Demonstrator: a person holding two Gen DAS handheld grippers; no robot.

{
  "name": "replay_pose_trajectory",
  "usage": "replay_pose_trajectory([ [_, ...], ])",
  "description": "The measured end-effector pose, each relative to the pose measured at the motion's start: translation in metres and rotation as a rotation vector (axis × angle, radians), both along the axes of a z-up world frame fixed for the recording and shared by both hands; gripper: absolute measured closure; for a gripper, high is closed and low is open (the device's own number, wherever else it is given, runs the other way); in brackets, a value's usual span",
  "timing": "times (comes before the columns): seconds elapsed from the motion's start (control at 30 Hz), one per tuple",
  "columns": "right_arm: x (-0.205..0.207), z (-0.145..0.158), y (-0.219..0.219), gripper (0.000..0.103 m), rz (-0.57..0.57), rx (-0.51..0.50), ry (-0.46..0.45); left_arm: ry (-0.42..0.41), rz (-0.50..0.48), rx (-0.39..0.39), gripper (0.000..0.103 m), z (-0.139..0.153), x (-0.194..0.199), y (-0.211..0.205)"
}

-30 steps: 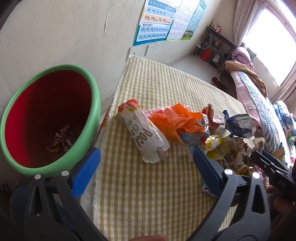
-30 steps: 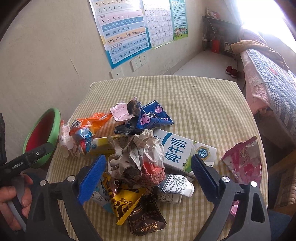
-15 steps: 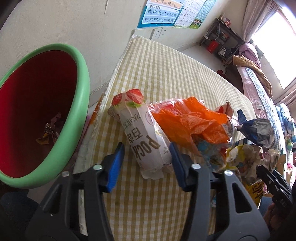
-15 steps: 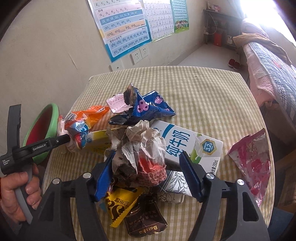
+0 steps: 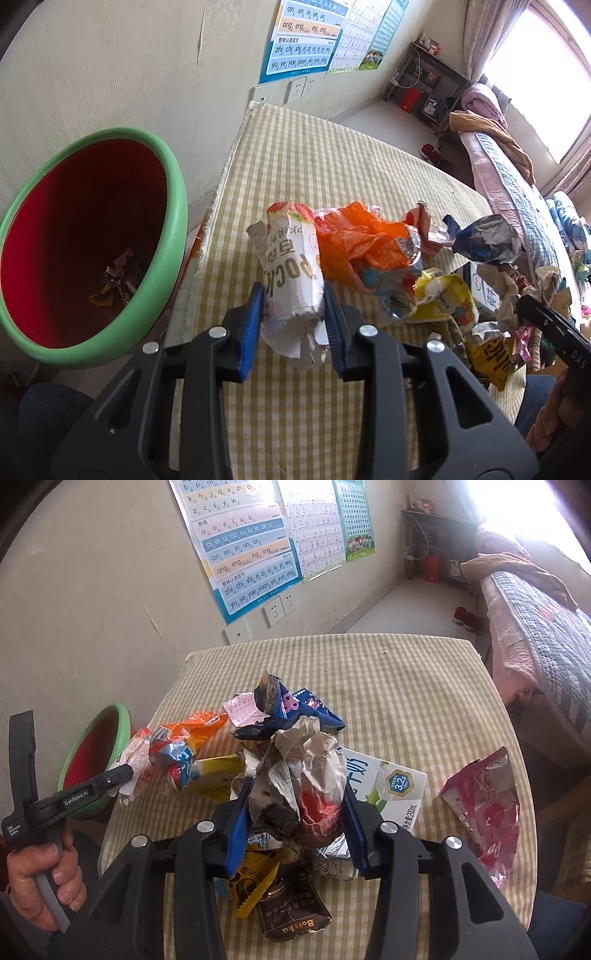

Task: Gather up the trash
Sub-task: 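Carry both items over the red bin and open both tools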

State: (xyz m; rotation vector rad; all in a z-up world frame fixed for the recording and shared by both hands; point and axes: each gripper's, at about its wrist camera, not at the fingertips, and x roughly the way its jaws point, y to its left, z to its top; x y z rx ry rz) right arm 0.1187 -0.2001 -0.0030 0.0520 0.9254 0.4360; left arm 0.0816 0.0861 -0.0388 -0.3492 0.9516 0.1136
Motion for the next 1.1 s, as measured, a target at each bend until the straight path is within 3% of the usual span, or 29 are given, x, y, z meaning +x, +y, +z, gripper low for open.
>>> replay_pose_trajectory([
  [0.5, -0.028, 0.035, -0.008, 0.06, 0.003, 0.001, -0.084, -0.072, -0.055, 0.007, 0.074, 0.034, -0.027, -0.027],
  [0.87, -0.032, 0.045, 0.009, 0.06, 0.041, 0.009, -0.102, -0.103, -0.028, 0.016, 0.074, 0.049, -0.045, -0.012],
  [1.1, -0.03, 0.053, 0.048, 0.06, 0.115, 0.022, -0.113, -0.12, 0.007, 0.041, 0.074, 0.057, -0.054, 0.011],
])
